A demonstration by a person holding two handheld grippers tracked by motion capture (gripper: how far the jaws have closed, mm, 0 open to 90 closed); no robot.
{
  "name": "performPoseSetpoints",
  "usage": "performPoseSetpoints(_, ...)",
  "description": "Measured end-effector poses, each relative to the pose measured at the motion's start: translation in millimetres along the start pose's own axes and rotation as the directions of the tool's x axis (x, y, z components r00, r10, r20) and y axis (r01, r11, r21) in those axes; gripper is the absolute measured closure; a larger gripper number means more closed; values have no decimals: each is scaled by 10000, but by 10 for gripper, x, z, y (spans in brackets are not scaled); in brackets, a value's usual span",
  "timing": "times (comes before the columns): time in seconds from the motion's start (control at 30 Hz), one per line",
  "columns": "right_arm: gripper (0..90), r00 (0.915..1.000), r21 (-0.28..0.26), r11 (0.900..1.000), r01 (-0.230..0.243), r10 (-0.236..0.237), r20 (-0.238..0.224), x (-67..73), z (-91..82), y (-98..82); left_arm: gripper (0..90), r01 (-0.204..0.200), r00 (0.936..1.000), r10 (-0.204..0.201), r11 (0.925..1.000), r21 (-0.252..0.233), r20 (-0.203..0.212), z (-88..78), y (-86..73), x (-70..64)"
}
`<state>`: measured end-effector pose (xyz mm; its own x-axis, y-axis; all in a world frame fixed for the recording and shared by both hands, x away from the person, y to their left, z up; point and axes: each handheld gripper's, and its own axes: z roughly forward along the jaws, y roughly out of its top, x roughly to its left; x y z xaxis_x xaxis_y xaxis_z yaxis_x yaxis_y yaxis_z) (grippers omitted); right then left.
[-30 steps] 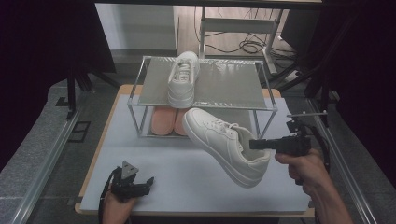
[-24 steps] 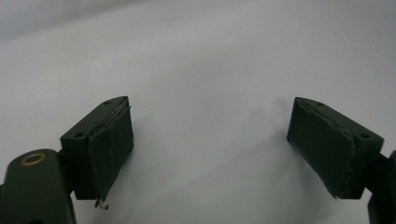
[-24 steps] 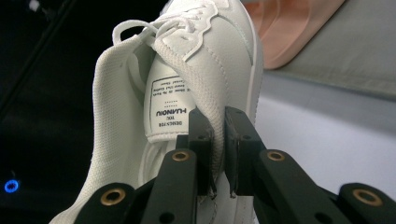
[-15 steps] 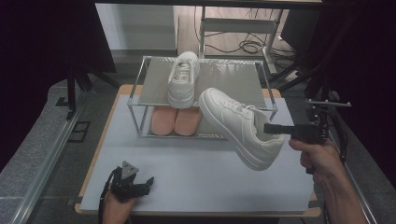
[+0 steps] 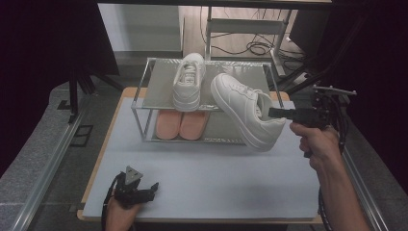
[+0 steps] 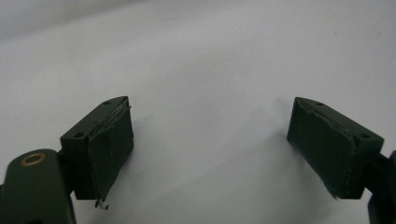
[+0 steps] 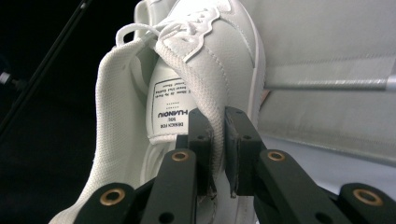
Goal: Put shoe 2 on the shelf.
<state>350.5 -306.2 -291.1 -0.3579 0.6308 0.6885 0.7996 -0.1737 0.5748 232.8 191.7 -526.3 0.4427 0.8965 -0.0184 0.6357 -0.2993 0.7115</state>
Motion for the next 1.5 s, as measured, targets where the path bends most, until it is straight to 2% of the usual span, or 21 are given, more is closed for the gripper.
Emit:
performPoseSetpoints(0.13,820,9993,-306,9992,-271,279,260,-30,93,70,143,-1,10000,1,10000,4,9,0,0,1)
performPoseSetpoints(0.3,817,9967,-586,9976,-369,410,707,-23,197,153,143,1,10000,-1,10000,3,4,0,0,0)
performPoseSetpoints(0.47,806,9921,-768,9965,-326,416,1183,38,311,215,143,0,10000,0,10000,-14,-2,1,-1,0)
performPoseSetpoints(0.53,793,9921,-914,9952,-356,462,1169,63,346,233,143,-1,10000,1,10000,-14,-4,1,-1,0)
performPoseSetpoints(0.63,764,9906,-797,9968,58,52,1370,142,397,242,144,-2,10000,2,10000,-12,-2,1,-1,-1)
performPoseSetpoints(0.67,764,9906,-797,9968,58,52,1370,142,397,242,144,-2,10000,2,10000,-12,-2,1,-1,-1)
performPoseSetpoints(0.77,733,9865,-955,9944,448,-290,1611,213,447,250,144,-5,10000,5,10000,-12,-5,0,-1,-1)
performPoseSetpoints(0.87,676,9886,-989,9937,535,-388,1454,193,442,254,144,-5,10000,5,10000,-11,-5,1,-1,-1)
performPoseSetpoints(0.93,611,9952,-1183,9925,321,-207,960,144,443,254,143,-4,10000,4,10000,-13,-4,1,-1,-1)
performPoseSetpoints(1.0,563,9983,-1249,9921,94,-21,584,92,456,254,144,-4,10000,4,10000,-13,-5,1,-1,-1)
performPoseSetpoints(1.07,545,9992,-1308,9913,155,-105,388,62,455,249,144,-6,10000,6,10000,-13,-7,1,-1,-1)
performPoseSetpoints(1.3,506,9959,-1199,9895,811,-755,504,94,416,254,144,-7,10000,7,10000,-19,-13,1,-2,-2)
performPoseSetpoints(1.43,498,9908,-1376,9821,1284,-1211,603,146,325,263,144,-6,10000,6,10000,-16,-11,0,-2,-2)
performPoseSetpoints(1.5,499,9854,-1399,9766,1632,-1543,721,174,271,261,144,-8,10000,8,10000,-19,-13,1,-2,-2)
